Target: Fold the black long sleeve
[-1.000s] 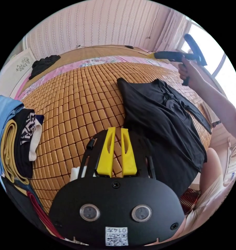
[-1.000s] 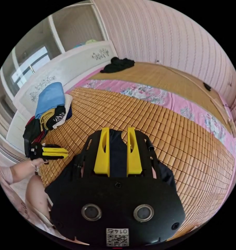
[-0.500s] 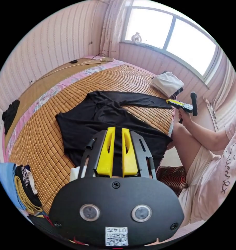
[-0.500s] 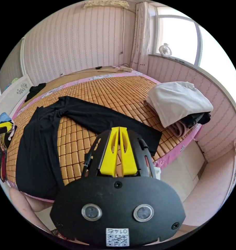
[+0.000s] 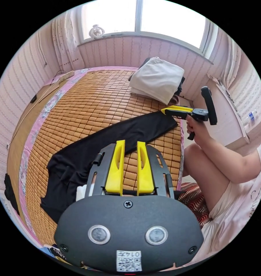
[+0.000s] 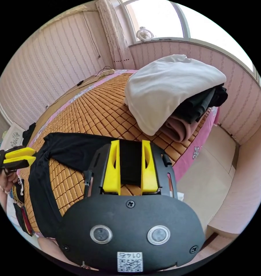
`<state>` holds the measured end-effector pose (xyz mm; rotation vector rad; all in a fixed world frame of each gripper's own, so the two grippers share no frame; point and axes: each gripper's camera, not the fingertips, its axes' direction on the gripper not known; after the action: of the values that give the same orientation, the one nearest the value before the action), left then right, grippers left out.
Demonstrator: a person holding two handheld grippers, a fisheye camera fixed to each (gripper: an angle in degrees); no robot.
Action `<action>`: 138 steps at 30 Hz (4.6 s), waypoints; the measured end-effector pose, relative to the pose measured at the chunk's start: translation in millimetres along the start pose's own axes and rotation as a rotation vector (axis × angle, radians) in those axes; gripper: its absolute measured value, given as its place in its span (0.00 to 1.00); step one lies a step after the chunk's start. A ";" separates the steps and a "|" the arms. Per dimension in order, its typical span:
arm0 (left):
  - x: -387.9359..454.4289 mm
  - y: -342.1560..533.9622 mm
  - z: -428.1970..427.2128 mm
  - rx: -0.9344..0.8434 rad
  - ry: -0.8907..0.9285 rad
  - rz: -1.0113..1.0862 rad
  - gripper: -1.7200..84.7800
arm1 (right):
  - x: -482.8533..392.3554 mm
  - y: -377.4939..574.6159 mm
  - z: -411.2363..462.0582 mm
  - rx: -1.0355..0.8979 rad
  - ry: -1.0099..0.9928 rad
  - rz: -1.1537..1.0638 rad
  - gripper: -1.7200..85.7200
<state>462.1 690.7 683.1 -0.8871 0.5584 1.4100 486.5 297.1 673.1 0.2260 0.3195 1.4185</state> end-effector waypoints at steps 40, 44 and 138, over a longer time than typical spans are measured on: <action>-11.5 -79.2 49.6 0.013 0.051 -0.080 0.01 | 5.1 7.4 -48.9 0.170 -0.132 0.054 0.02; -35.2 -5.3 -56.8 0.179 -0.028 -0.136 0.01 | -56.9 12.5 -110.0 0.302 -0.341 -0.082 0.02; -400.8 508.4 -224.2 0.399 0.015 -0.961 0.01 | -530.1 -162.6 30.1 -0.140 -0.438 -0.840 0.02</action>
<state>-44.8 238.6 772.6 -0.6851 0.3222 0.3986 584.3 -249.3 689.7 0.2420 -0.0585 0.5331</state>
